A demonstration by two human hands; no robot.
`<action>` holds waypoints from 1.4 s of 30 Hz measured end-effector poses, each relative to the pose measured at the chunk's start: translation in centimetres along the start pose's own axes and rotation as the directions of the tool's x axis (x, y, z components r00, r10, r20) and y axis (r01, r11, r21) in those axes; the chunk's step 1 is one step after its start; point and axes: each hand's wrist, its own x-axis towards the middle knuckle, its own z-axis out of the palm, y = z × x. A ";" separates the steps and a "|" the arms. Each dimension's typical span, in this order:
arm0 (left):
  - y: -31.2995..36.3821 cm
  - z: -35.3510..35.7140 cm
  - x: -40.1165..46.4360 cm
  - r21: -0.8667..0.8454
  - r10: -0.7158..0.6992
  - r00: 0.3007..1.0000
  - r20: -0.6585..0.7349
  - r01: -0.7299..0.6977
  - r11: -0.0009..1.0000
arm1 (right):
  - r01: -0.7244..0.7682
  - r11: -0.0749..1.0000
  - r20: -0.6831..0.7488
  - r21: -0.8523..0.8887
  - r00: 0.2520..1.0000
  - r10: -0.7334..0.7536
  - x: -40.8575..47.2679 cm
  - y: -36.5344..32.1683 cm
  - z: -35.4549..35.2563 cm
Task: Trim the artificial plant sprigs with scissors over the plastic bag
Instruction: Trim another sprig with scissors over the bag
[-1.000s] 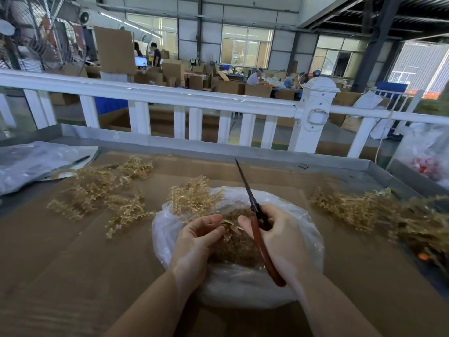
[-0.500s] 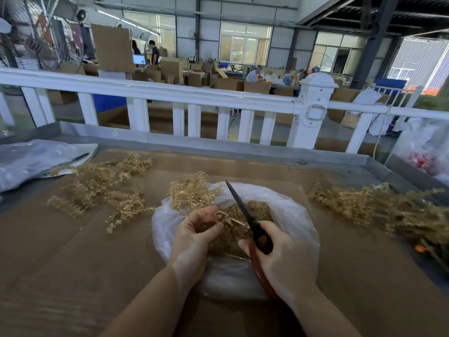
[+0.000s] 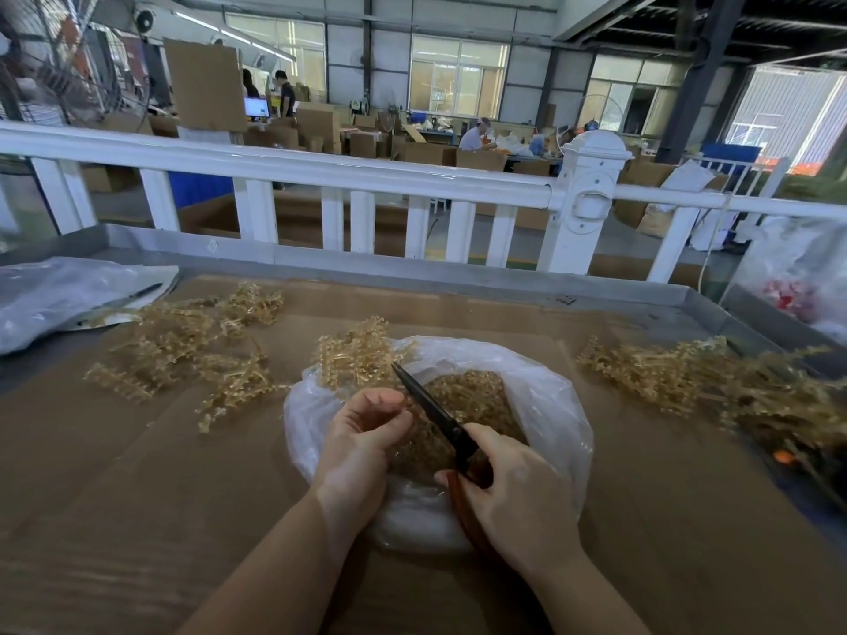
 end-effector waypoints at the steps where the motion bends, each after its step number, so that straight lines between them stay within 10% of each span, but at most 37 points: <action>1: 0.1 0.1 0.0 -0.008 -0.002 1.000 -0.001 0.002 1.000 | -0.004 1.000 0.008 -0.006 1.000 0.004 0.0 0.1 0.1; 9: 0.8 0.0 0.2 -0.313 -0.137 0.990 -0.021 0.124 0.942 | -0.018 0.997 0.052 -0.071 0.998 0.021 0.1 0.3 0.5; 42: 0.8 0.8 0.9 -0.196 -0.159 0.981 -0.115 0.135 0.971 | 0.003 1.000 0.213 -0.023 0.977 0.002 0.1 -0.5 -1.2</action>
